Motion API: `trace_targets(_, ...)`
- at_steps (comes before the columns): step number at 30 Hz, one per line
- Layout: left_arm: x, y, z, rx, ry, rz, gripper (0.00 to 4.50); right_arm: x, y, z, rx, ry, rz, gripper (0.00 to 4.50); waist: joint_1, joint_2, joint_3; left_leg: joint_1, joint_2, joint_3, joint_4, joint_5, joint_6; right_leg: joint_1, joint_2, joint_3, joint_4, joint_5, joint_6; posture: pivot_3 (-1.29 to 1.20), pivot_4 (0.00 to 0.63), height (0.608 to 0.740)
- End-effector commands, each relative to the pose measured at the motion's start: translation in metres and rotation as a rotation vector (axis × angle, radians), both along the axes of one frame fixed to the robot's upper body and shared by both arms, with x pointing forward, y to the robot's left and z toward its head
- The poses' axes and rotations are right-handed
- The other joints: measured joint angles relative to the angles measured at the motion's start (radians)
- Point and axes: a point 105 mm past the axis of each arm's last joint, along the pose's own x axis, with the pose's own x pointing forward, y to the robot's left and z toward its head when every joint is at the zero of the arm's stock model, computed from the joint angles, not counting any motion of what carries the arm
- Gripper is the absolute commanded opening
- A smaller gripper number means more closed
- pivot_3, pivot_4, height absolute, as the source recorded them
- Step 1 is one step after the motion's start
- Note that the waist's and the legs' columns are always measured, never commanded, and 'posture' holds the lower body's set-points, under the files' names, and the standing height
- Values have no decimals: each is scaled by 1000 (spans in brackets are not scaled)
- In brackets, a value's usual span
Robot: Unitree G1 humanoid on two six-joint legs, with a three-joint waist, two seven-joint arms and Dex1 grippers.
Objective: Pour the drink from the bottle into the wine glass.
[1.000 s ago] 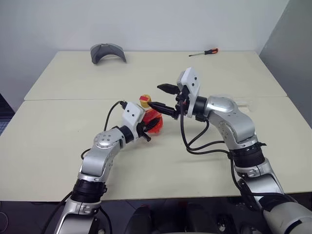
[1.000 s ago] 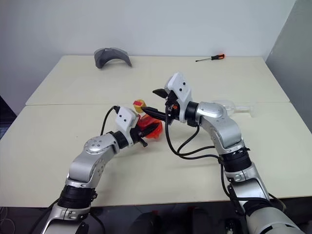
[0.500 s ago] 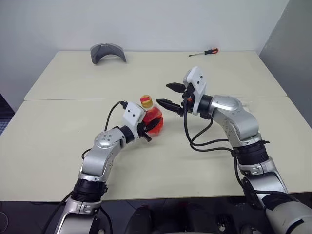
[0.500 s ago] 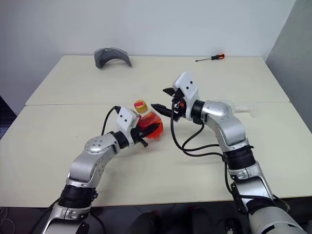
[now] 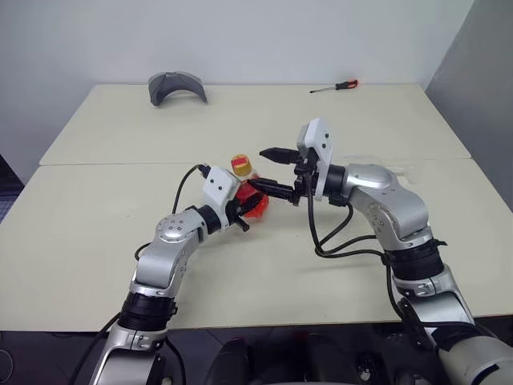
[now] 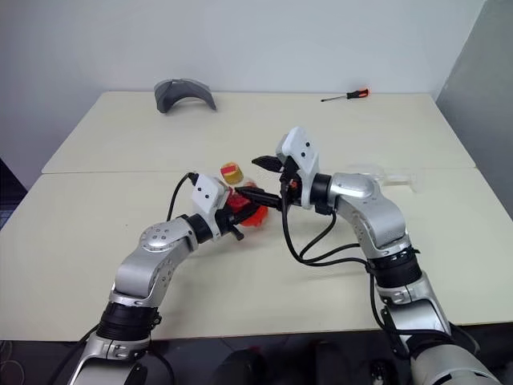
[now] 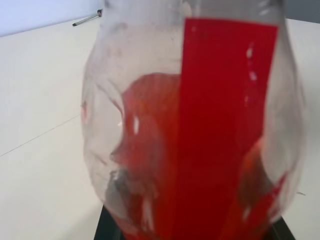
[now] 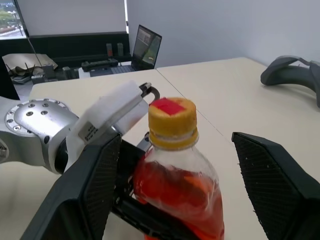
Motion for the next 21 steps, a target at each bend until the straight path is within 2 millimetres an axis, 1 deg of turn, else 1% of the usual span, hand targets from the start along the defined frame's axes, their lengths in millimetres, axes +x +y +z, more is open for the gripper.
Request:
trace_targets(1,-1,-2,20,-22,-79,-18,954,-2,6,20,34,-58,29,3763,0,0,0,0,0,0,0,0,0,0,0,0,0,0,0,0,150,740)
trace_targets(5,-2,-2,20,-22,-80,-17,954,-1,13,23,40,-63,34,3763,0,0,0,0,0,0,0,0,0,0,0,0,-1,0,0,0,150,740)
trace_targets(12,-2,-3,20,-21,-80,-20,954,0,21,20,37,-71,34,3763,0,0,0,0,0,0,0,0,0,0,0,0,-1,0,0,0,150,740)
trace_targets(21,-2,-4,20,-22,-80,-23,954,4,24,19,34,-86,19,3763,0,0,0,0,0,0,0,0,0,0,0,0,-1,0,0,0,150,740)
